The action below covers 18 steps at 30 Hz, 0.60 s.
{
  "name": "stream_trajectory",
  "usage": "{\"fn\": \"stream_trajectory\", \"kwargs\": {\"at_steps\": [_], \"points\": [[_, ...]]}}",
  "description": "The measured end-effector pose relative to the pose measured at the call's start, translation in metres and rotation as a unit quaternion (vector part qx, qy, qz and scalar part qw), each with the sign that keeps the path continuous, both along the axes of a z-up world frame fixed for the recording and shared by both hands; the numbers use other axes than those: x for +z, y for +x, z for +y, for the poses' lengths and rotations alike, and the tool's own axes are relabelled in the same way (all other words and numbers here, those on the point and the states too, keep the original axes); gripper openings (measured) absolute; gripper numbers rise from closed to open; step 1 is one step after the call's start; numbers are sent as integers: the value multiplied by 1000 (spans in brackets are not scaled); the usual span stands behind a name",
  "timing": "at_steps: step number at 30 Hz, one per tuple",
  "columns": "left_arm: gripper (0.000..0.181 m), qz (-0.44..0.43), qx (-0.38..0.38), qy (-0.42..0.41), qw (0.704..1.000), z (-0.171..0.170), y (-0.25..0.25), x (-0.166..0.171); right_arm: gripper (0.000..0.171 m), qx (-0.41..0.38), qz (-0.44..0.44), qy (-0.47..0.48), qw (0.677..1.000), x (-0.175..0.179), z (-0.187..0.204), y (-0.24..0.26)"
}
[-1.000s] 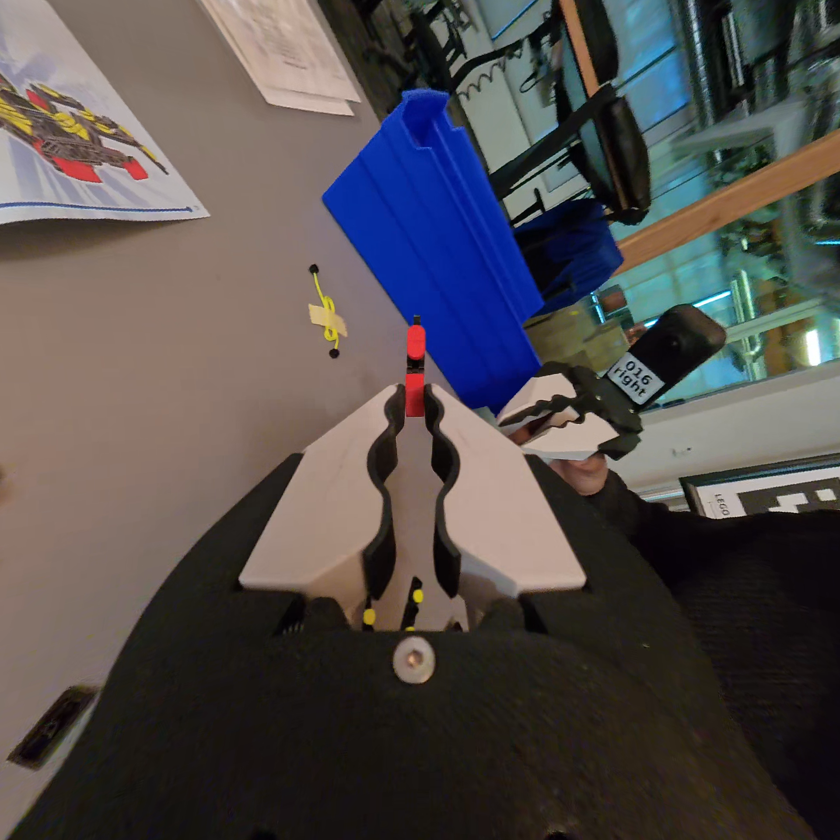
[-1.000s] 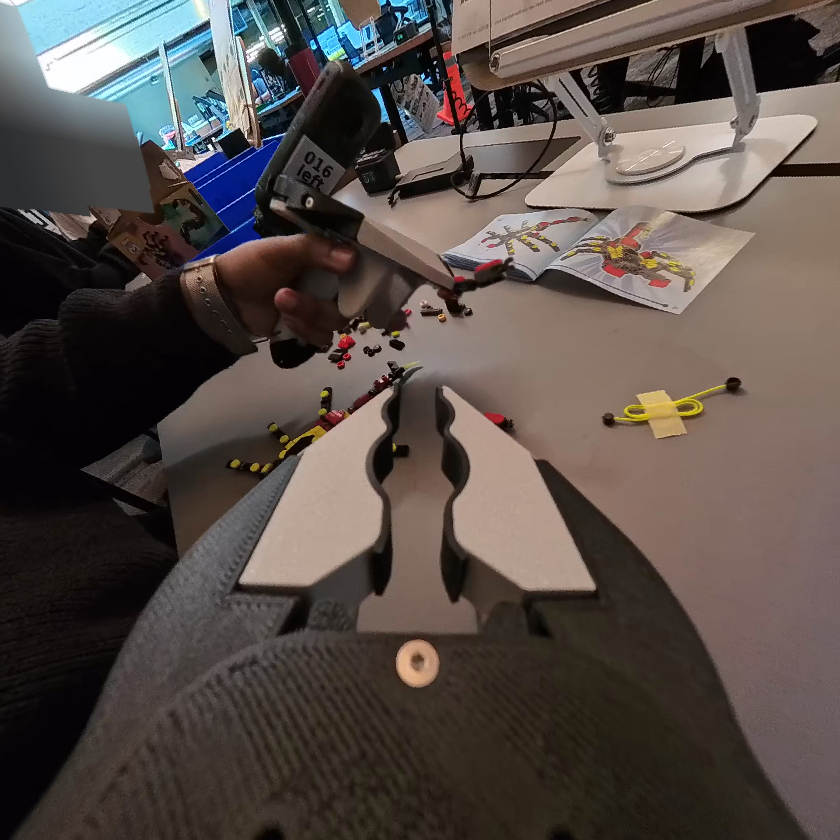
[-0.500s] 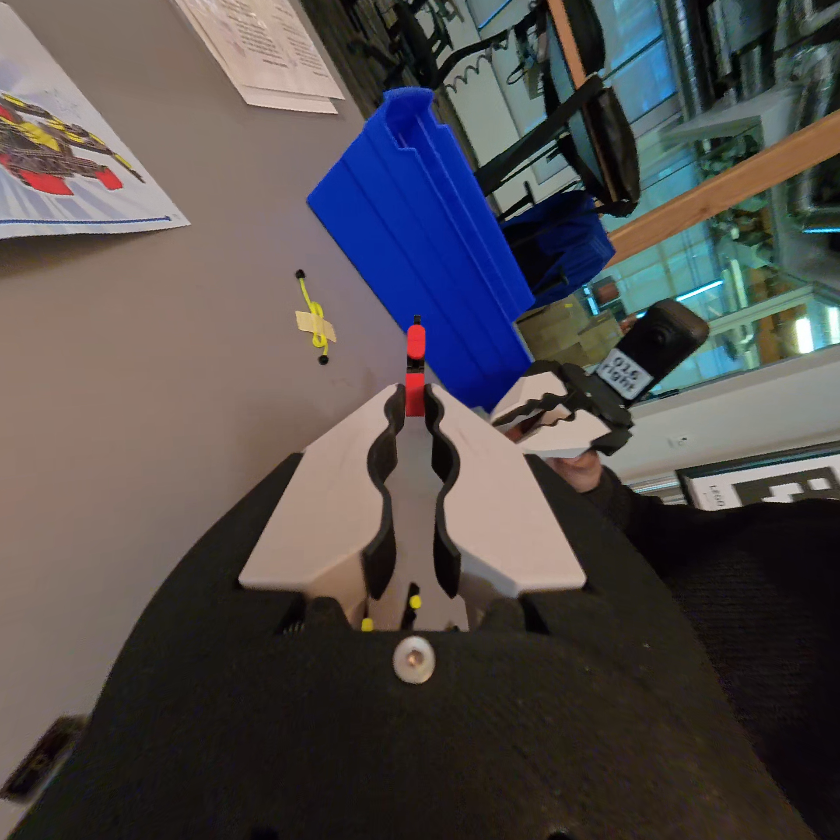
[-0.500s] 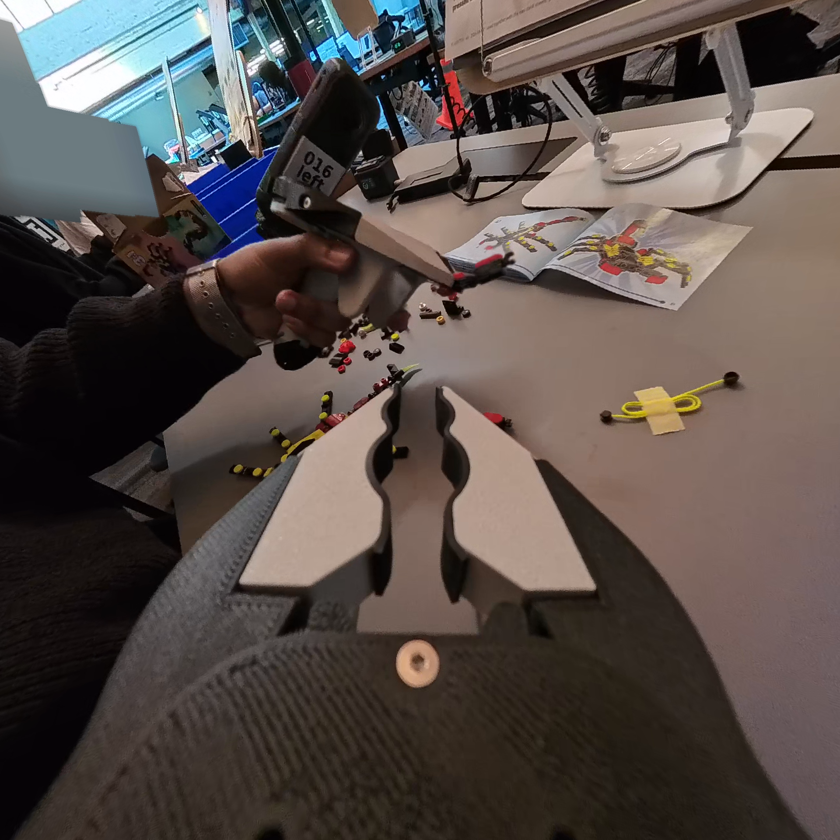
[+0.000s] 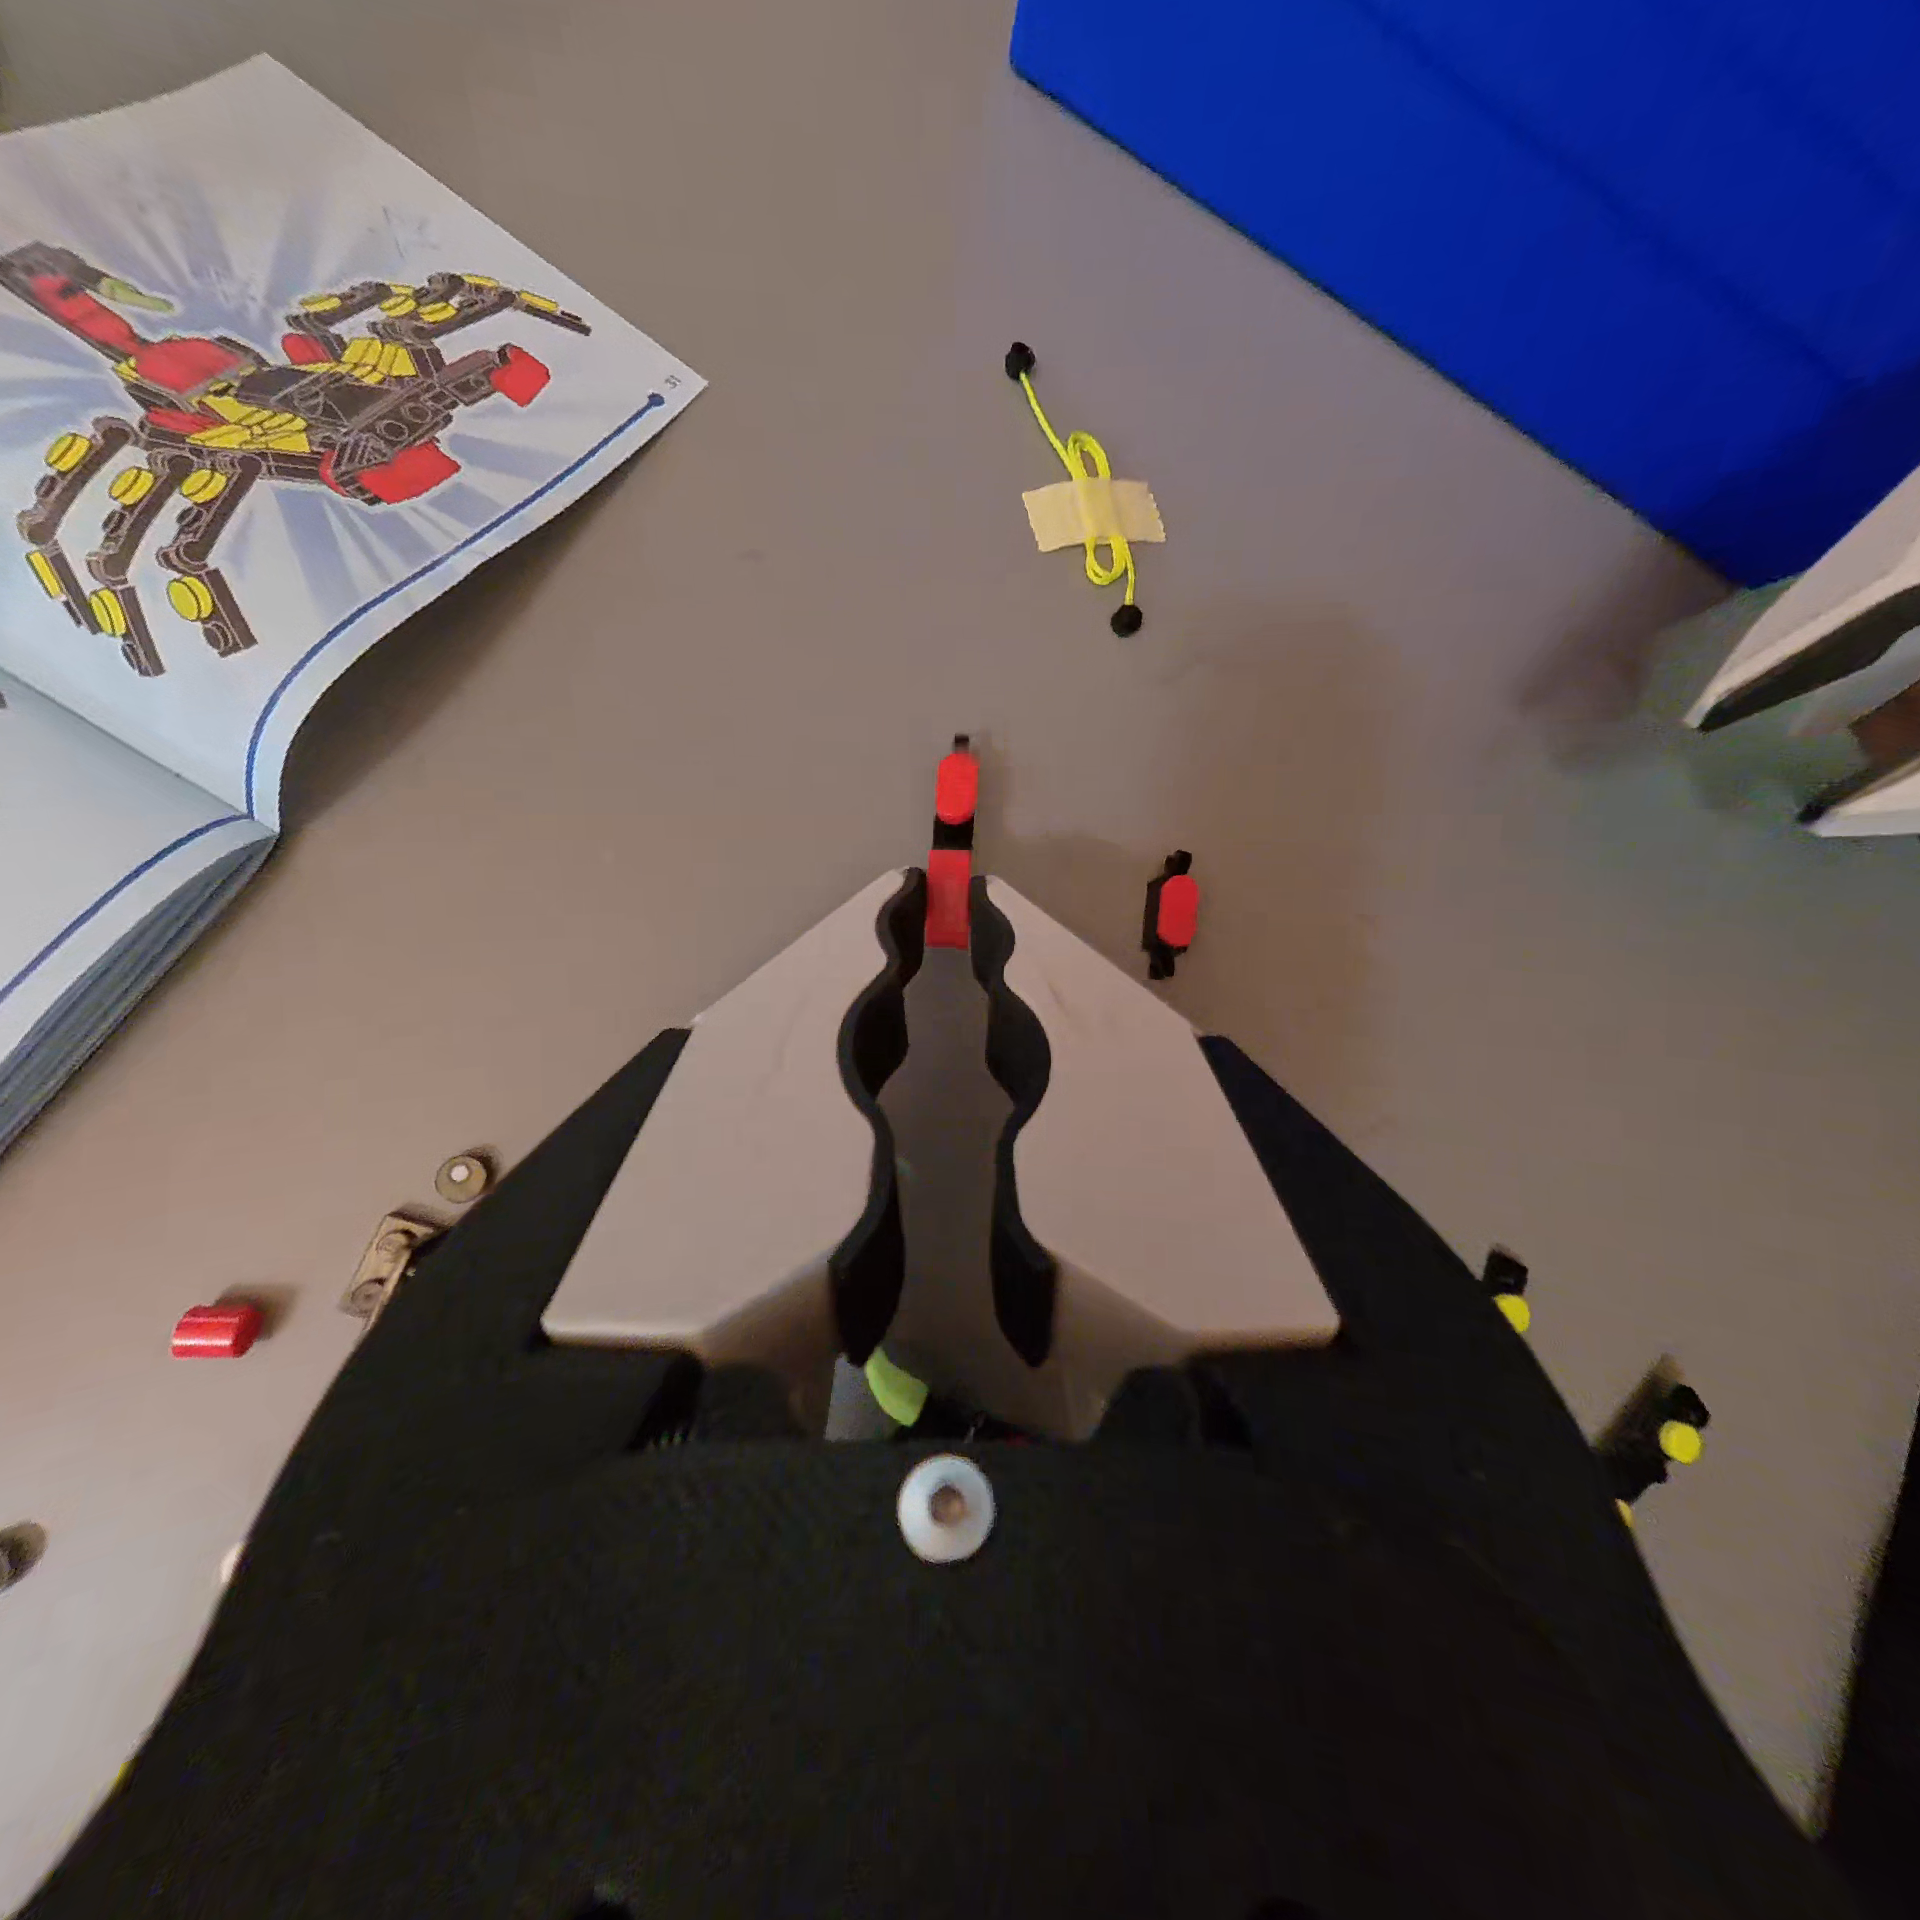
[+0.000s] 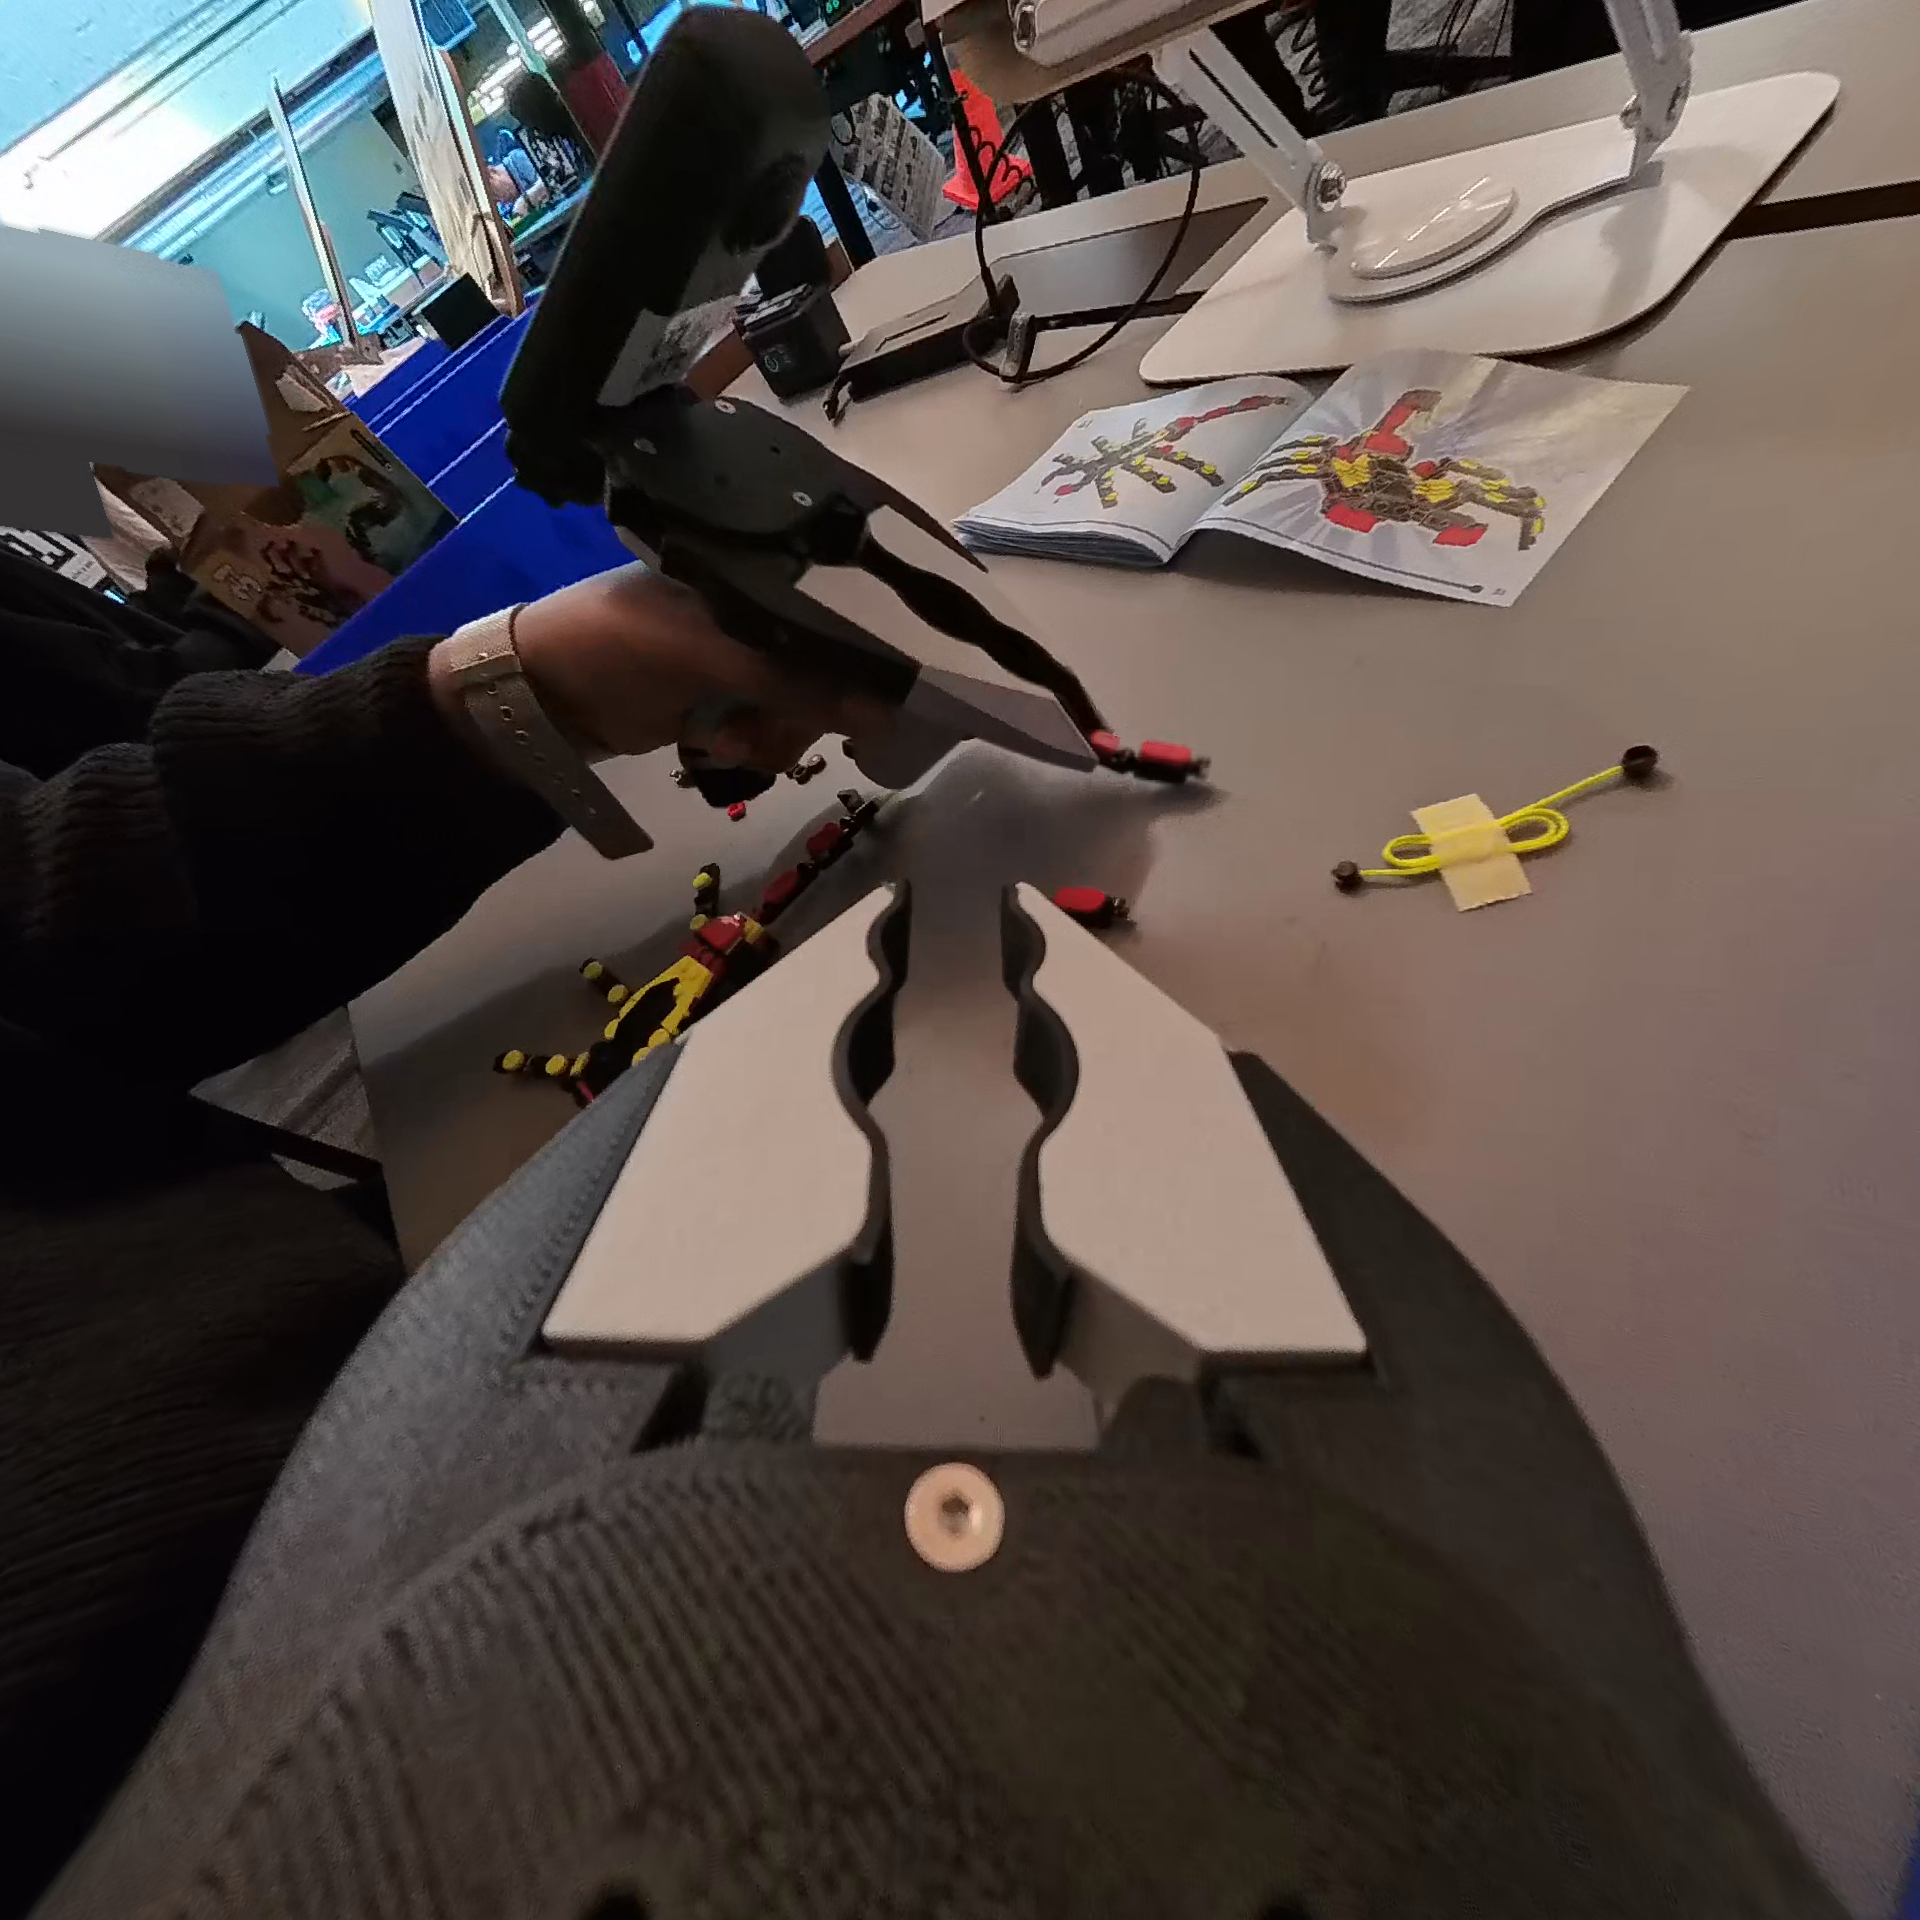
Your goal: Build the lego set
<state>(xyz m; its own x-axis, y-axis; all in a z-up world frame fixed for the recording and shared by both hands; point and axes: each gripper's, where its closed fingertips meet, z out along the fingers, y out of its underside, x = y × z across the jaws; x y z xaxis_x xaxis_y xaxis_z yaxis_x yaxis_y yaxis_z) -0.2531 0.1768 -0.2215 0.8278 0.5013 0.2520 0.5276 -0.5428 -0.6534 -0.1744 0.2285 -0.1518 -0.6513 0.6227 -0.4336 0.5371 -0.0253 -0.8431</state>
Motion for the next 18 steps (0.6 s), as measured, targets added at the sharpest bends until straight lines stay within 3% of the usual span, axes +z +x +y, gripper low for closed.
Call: {"fn": "stream_trajectory", "kwargs": {"at_steps": [10,18], "points": [[17,-14,22,14,1000,-16,2,11,15,-5,-1,-7,1000,1,2,-2],[10,58,147,32,987,-122,-3,55,16,-2,-3,-11,1000,1,0,-1]]}}
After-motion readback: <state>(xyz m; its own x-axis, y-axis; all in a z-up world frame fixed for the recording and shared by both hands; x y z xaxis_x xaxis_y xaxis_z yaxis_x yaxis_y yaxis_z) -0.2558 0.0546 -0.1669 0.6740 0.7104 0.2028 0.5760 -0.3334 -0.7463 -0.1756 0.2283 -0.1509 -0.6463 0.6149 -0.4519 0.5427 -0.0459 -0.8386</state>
